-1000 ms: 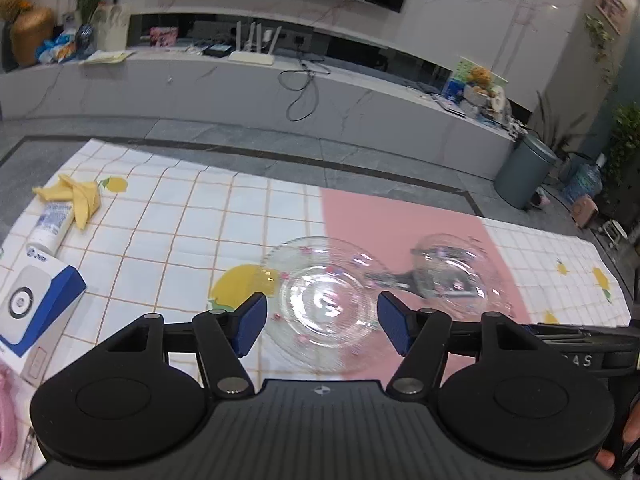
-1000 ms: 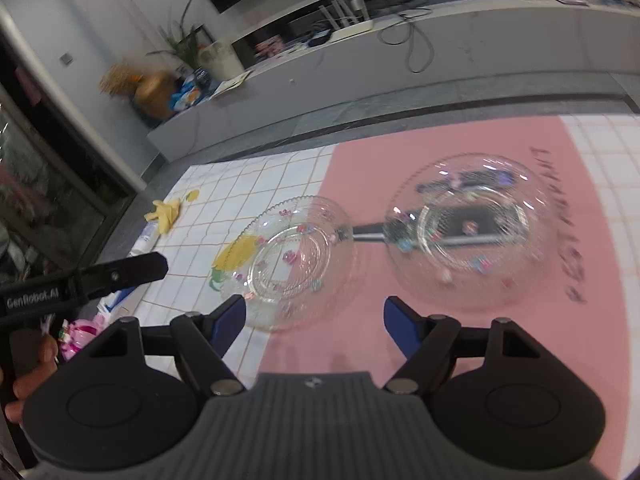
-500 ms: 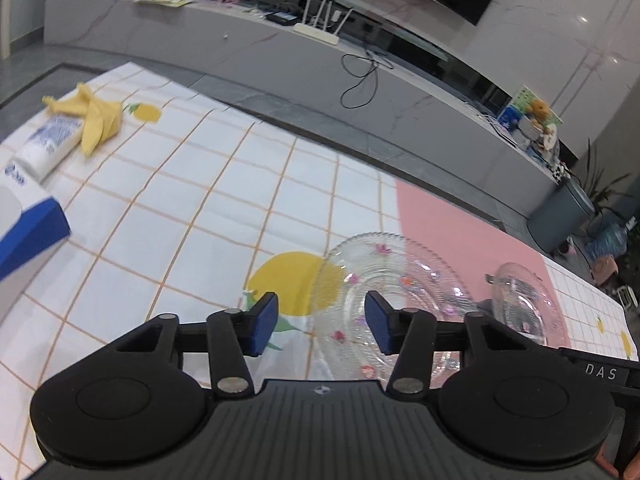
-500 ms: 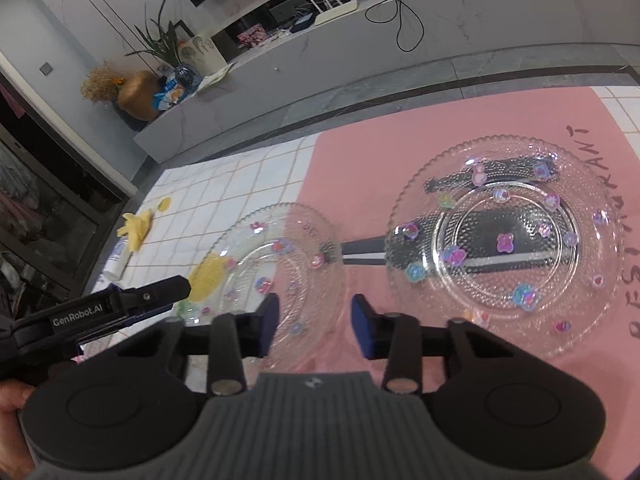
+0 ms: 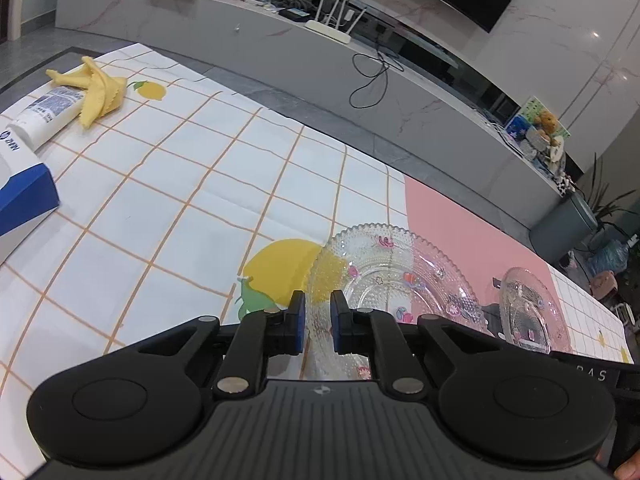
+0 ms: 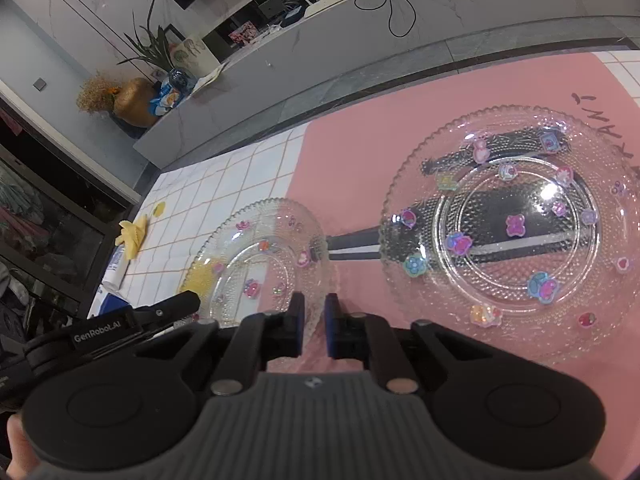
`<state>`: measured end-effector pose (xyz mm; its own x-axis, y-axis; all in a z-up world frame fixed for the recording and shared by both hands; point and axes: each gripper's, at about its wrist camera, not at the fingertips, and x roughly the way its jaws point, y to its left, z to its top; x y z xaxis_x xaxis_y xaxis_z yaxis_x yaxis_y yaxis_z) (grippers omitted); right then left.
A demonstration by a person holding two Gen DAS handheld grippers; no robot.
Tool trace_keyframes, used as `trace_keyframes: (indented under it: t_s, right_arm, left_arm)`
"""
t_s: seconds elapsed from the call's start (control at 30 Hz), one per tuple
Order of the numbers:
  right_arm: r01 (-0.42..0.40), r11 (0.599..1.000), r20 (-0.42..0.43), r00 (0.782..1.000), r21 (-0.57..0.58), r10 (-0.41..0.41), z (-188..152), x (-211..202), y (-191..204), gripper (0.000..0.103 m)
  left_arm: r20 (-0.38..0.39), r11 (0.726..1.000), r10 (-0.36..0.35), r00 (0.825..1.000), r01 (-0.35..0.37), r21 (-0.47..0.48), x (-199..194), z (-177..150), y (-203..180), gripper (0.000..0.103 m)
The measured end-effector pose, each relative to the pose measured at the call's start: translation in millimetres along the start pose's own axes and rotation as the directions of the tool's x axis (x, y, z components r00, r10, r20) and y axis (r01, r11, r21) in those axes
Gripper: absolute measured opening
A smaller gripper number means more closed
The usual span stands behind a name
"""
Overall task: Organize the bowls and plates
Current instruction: 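Close both tools on the clear glass plate rim and lift it, then carry the glass plate with both tools and lower it onto the painted plate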
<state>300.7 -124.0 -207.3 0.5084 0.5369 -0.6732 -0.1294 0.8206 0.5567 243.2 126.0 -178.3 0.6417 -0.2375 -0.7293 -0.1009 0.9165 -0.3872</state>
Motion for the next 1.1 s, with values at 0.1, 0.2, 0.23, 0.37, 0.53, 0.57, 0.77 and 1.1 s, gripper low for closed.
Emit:
trace_keyframes:
  t_s: [0.1, 0.2, 0.23, 0.37, 0.53, 0.57, 0.77, 1.1]
  right_arm:
    - [0.007, 1.0, -0.012, 1.0, 0.005, -0.007, 0, -3, 1, 0.007]
    - [-0.003, 1.0, -0.018, 1.0, 0.012, 0.003, -1, -11, 4, 0.007]
    - [-0.005, 1.0, -0.023, 1.0, 0.019, 0.006, -1, -14, 4, 0.007]
    - [-0.009, 1.0, -0.03, 1.0, 0.023, 0.01, -5, -27, 10, 0.007]
    - [-0.022, 1.0, -0.01, 1.0, 0.021, 0.022, -11, -58, 20, 0.007]
    - [-0.024, 1.0, -0.006, 1.0, 0.018, 0.024, -12, -65, 23, 0.007]
    - [-0.036, 0.999, 0.027, 0.999, -0.01, 0.037, -22, -116, 38, 0.008]
    - [-0.061, 0.998, 0.092, 0.994, -0.007, 0.062, -54, -208, 31, 0.008]
  left_arm:
    - [-0.007, 1.0, 0.004, 1.0, -0.004, 0.001, -4, -1, -1, 0.013]
    - [-0.016, 1.0, 0.001, 1.0, -0.001, 0.001, -11, -4, 0, 0.013]
    - [-0.02, 1.0, -0.004, 1.0, 0.004, -0.005, -14, -5, 0, 0.013]
    - [-0.014, 1.0, -0.017, 1.0, 0.017, 0.003, -33, -7, -3, 0.012]
    - [0.015, 0.999, -0.028, 1.0, 0.027, 0.019, -68, -8, -17, 0.012]
    - [0.02, 0.999, -0.029, 0.999, 0.029, 0.022, -75, -8, -20, 0.012]
    - [0.051, 0.999, -0.035, 0.998, 0.033, 0.033, -123, -13, -46, 0.012]
    - [0.088, 0.995, -0.08, 0.993, 0.073, 0.07, -190, -46, -94, 0.012]
